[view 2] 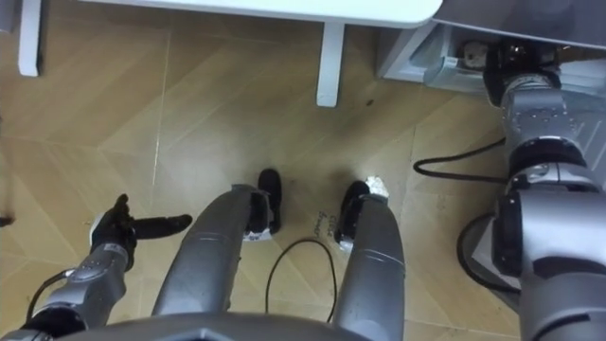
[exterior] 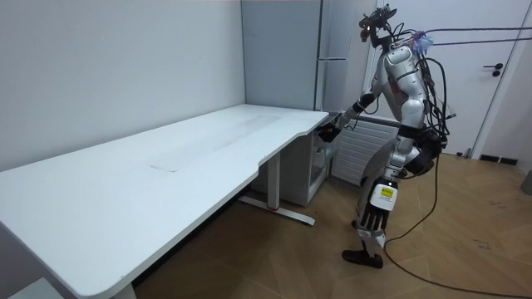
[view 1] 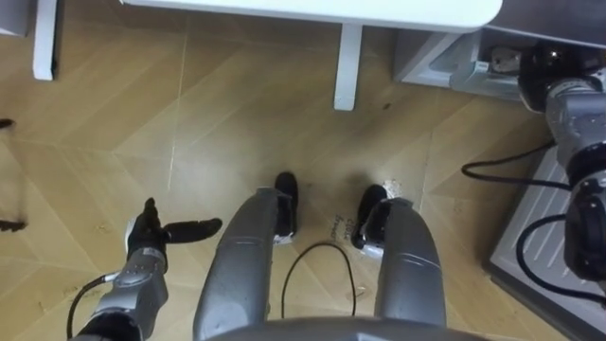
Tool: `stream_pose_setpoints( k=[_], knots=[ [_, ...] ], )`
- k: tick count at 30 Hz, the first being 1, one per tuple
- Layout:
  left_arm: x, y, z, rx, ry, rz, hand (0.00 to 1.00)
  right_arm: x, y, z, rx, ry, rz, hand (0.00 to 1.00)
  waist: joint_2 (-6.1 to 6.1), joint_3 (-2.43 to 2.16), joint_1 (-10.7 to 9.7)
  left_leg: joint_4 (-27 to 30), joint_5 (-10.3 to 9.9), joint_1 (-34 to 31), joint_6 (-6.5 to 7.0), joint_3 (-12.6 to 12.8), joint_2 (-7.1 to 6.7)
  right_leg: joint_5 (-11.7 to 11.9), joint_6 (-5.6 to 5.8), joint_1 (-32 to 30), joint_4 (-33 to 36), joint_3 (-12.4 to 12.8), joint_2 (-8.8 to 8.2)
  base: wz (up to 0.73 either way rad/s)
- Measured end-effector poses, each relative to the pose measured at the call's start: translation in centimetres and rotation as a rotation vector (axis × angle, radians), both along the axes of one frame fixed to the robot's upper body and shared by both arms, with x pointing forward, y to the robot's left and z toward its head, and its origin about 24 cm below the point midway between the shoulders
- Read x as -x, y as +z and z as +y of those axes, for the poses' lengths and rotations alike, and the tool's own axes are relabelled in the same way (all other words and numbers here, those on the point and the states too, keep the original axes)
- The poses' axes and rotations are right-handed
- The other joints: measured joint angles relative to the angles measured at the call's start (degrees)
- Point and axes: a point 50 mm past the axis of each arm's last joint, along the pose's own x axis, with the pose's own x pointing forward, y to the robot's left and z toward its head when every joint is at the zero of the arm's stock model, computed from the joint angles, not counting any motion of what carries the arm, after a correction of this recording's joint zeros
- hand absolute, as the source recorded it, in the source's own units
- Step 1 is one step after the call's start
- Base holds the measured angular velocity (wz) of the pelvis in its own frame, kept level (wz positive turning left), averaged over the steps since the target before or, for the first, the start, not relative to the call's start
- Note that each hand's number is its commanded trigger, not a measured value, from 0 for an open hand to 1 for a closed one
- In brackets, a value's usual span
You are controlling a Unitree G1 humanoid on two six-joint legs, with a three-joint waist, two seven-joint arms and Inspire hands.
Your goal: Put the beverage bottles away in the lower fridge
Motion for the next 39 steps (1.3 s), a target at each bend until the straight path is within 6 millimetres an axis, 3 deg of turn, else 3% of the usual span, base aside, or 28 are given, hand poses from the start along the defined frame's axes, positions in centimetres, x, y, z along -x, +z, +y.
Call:
stream_pose_setpoints(
  k=[14, 32, 39],
  knots=[
    [0.4, 0.0, 0.3, -0.005, 0.067, 0.003, 0.00, -0.2, 0.2, 0.0, 0.009, 0.023, -0.013, 0.00, -0.71, 0.09, -0.3, 0.8, -0.1, -0.4, 0.34, -0.3, -0.49, -0.3, 0.42, -0.1, 0.7, -0.1, -0.51, 0.02],
    [1.2, -0.2, 1.1, 0.018, 0.119, 0.019, 0.00, -0.2, 0.5, -0.2, 0.073, 0.060, -0.017, 0.00, -0.70, 0.09, -0.3, 1.0, -0.2, -0.2, 0.43, -0.3, -0.30, -0.3, 0.42, 0.1, 0.6, -0.1, -0.31, 0.00],
    [1.4, -0.3, 0.8, 0.022, 0.093, 0.026, 0.00, 0.3, -0.3, -0.2, 0.113, 0.085, 0.029, 0.00, -0.65, 0.09, 0.0, -0.2, -0.1, 1.6, 0.29, -0.1, 0.34, 0.1, 0.29, 2.0, -1.0, 0.0, 0.62, -0.04]
  ],
)
